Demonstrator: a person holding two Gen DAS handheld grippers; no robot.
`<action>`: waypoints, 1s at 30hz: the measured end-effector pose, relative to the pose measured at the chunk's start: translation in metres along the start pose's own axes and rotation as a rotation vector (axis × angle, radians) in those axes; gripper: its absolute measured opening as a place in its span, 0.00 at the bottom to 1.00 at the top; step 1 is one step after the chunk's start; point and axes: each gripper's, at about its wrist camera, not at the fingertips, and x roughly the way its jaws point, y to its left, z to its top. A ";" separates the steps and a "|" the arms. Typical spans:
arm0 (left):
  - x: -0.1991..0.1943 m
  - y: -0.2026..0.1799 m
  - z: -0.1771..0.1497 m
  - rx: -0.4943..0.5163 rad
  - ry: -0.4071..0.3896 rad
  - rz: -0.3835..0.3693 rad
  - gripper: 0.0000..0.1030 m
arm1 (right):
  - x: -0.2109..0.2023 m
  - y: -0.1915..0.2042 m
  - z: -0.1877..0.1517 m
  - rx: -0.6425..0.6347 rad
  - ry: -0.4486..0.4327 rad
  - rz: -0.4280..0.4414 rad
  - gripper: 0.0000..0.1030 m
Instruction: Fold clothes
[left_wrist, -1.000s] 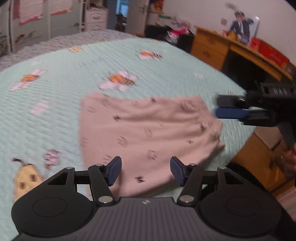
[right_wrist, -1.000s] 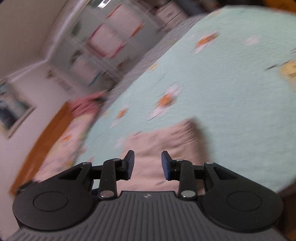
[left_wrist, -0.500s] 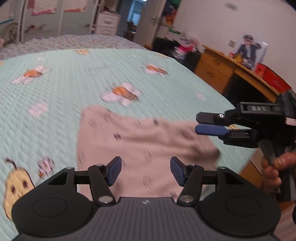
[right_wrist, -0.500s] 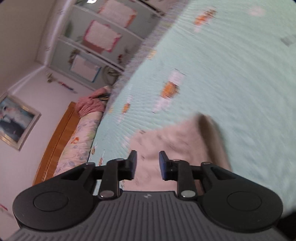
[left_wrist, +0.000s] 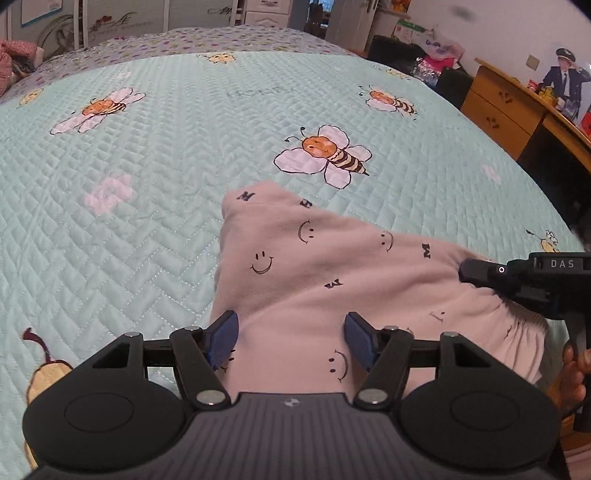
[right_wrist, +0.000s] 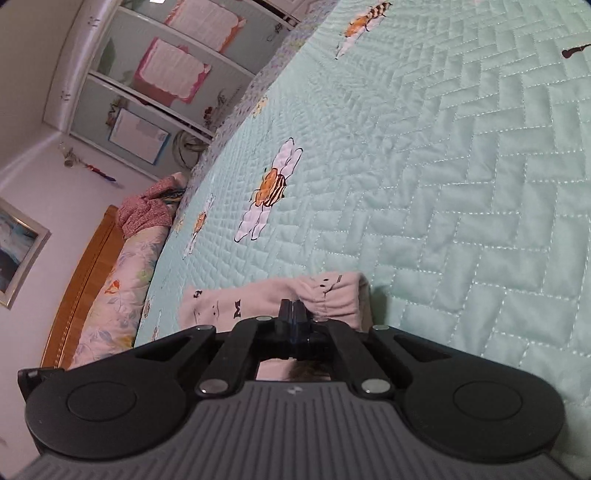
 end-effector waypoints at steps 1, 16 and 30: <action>-0.004 -0.002 0.003 0.005 -0.003 0.018 0.64 | -0.004 0.002 0.000 0.007 -0.007 -0.001 0.01; 0.046 -0.031 0.045 0.215 0.104 0.181 0.65 | -0.056 0.007 -0.055 -0.046 0.083 0.021 0.04; 0.045 -0.037 0.044 0.229 0.111 0.205 0.66 | -0.057 0.033 -0.062 -0.208 0.174 0.065 0.18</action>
